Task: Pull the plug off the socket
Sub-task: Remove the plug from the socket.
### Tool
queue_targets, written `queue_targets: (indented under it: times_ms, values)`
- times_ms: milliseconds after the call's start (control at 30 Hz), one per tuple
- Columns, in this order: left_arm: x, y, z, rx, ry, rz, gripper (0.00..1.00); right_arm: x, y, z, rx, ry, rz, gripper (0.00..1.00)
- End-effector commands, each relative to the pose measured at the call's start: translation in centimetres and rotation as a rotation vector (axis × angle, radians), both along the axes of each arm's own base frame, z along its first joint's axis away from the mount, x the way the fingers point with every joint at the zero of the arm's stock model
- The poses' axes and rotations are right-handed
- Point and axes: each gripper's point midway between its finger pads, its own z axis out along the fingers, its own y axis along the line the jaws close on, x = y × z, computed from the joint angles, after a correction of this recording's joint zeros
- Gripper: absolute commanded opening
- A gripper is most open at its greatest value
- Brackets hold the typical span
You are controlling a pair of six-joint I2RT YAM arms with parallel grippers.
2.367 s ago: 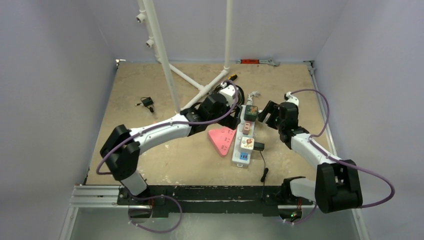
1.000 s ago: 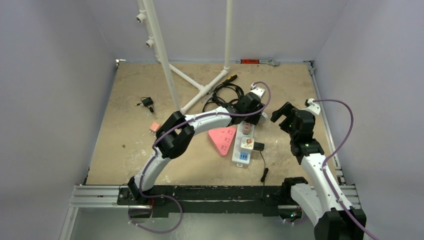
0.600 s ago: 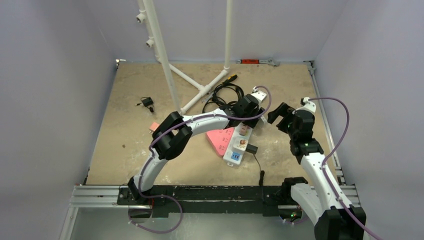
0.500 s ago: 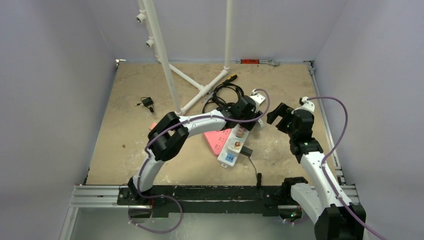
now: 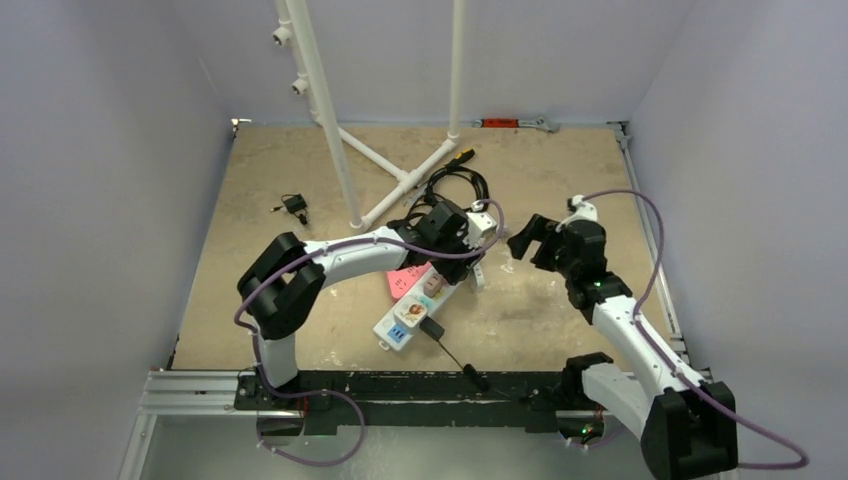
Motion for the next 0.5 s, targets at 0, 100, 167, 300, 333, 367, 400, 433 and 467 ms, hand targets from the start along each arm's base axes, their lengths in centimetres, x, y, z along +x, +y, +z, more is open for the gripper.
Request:
queue_targets:
  times_ms: [0, 100, 167, 300, 333, 367, 400, 433, 467]
  values:
    - [-1.7, 1.8, 2.1, -0.046, 0.019, -0.093, 0.09, -0.4, 5.3, 0.5, 0.035, -0.040, 0.126, 0.92]
    - [-2.9, 2.6, 1.8, -0.034, 0.041, -0.148, 0.09, -1.8, 8.4, 0.1, 0.064, -0.049, 0.211, 0.87]
    - [-3.2, 3.2, 1.4, -0.013, 0.040, -0.170, 0.09, -2.8, 9.6, 0.2, 0.077, -0.064, 0.254, 0.84]
    - [-2.6, 3.7, 1.2, -0.008, 0.083, -0.180, 0.08, -4.9, 12.0, 0.8, 0.118, -0.106, 0.358, 0.79]
    - [-2.2, 3.9, 1.2, -0.013, 0.095, -0.174, 0.08, -5.3, 12.5, 0.7, 0.117, -0.105, 0.376, 0.78]
    - [-1.8, 4.1, 1.3, -0.018, 0.105, -0.165, 0.08, -5.8, 13.0, 0.5, 0.111, -0.098, 0.383, 0.78]
    - [-1.5, 4.3, 1.4, -0.026, 0.111, -0.158, 0.07, -6.2, 13.3, 0.3, 0.100, -0.094, 0.381, 0.77]
    - [-1.3, 4.4, 1.4, -0.036, 0.116, -0.155, 0.06, -6.4, 13.5, 0.0, 0.089, -0.090, 0.377, 0.77]
    - [-1.4, 4.4, 1.3, -0.043, 0.120, -0.157, 0.05, -6.6, 13.6, -0.2, 0.079, -0.091, 0.366, 0.77]
